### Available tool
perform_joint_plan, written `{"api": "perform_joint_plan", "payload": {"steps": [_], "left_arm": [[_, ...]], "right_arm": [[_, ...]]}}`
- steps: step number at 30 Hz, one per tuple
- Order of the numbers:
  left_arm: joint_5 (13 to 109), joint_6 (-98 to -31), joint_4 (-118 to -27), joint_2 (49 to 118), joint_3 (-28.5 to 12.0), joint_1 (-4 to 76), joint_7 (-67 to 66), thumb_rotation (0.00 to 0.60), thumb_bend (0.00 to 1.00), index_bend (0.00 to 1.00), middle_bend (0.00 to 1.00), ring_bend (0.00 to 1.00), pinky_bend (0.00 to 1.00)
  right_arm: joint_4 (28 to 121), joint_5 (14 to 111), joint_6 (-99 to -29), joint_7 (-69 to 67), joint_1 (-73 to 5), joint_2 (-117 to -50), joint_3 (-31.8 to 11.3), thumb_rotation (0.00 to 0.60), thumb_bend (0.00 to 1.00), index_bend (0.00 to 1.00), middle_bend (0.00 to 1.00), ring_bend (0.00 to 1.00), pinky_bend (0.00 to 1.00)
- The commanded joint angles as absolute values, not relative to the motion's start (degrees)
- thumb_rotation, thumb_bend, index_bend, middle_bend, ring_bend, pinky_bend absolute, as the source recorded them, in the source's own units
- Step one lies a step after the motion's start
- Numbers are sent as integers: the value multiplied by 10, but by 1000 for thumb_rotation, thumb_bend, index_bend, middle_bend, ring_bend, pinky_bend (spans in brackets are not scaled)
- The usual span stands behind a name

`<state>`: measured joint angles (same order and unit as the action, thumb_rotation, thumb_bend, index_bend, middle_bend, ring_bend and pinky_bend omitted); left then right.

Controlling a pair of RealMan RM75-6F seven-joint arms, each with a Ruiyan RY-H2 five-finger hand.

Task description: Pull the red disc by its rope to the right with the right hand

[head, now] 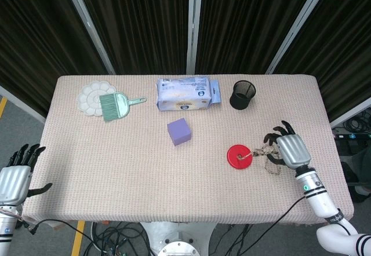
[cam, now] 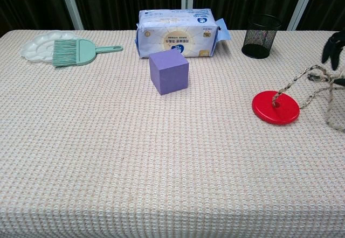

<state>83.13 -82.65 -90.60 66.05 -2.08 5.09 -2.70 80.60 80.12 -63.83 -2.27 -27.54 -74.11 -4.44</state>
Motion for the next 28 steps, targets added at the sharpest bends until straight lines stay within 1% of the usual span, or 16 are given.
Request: {"api": "perform_joint_plan", "payload": {"steps": [1,6,9,12,17,20,23,28], "left_arm": [[830,-826,-903,661,-21,51,-25,600,0,126,88,14,133],[832,-831,-898,663,-20,48,-18,600,0,126,88,14,133],[835,-838,-894,664,-22,47,-13,600,0,126,89,14,133],[837,-843,-892,665,-24,45,-10,600,0,125,88,14,133],[839,-852,-895,662,-22,39,-7,600,0,126,88,14,133],[838,-853,-895,660,-24,39,-6,600,0,126,88,14,133],[836,-853,-893,659,-24,38,-6,600,0,126,88,14,133],[837,-853,-894,657,-23,37,-6,600,0,126,88,14,133]], "right_arm": [[835,792,-627,-13,-282,-727,-49,600,0,0,0,0,0],[852,810,-667,-16,-259,-707,-42,600,0,0,0,0,0],[865,821,-701,-10,-232,-688,-31,600,0,0,0,0,0],[871,837,-756,14,-193,-677,-14,600,0,0,0,0,0],[858,864,-861,44,-122,-689,7,600,0,0,0,0,0],[851,869,-900,43,-92,-696,11,600,0,0,0,0,0],[841,869,-926,34,-68,-703,11,600,0,0,0,0,0],[823,864,-942,18,-45,-711,9,600,0,0,0,0,0]]}}
